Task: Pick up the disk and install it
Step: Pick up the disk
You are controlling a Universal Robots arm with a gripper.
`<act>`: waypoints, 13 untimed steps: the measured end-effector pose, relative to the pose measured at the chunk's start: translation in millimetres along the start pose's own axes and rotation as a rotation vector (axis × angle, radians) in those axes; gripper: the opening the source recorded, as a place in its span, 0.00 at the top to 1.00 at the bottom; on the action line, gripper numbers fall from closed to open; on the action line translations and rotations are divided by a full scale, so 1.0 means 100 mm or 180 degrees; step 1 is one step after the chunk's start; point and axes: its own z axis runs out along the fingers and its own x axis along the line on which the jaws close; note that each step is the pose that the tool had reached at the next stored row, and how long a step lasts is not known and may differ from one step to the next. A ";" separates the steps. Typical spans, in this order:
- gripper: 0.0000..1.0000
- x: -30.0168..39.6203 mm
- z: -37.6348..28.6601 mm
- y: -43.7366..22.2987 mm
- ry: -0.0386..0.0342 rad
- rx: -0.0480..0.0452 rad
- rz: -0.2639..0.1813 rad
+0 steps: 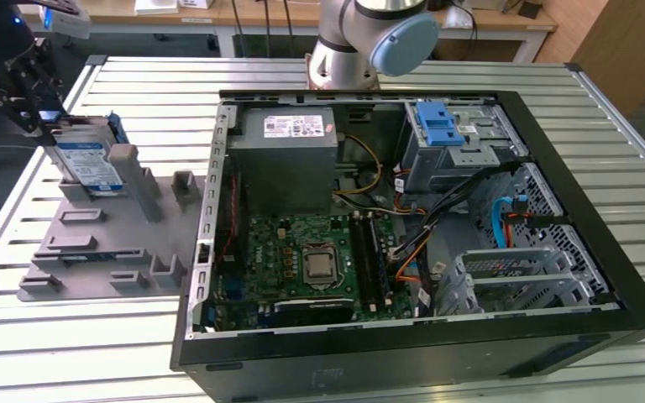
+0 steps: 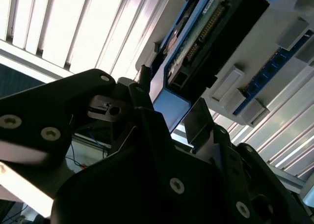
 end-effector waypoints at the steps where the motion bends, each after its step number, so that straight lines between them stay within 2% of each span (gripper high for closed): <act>1: 0.46 0.000 0.010 0.000 0.0000 0.0000 0.0000; 5: 0.46 0.004 0.047 0.000 0.0000 0.0000 0.0000; 13: 0.46 0.012 0.059 -0.001 0.0000 0.0001 0.0000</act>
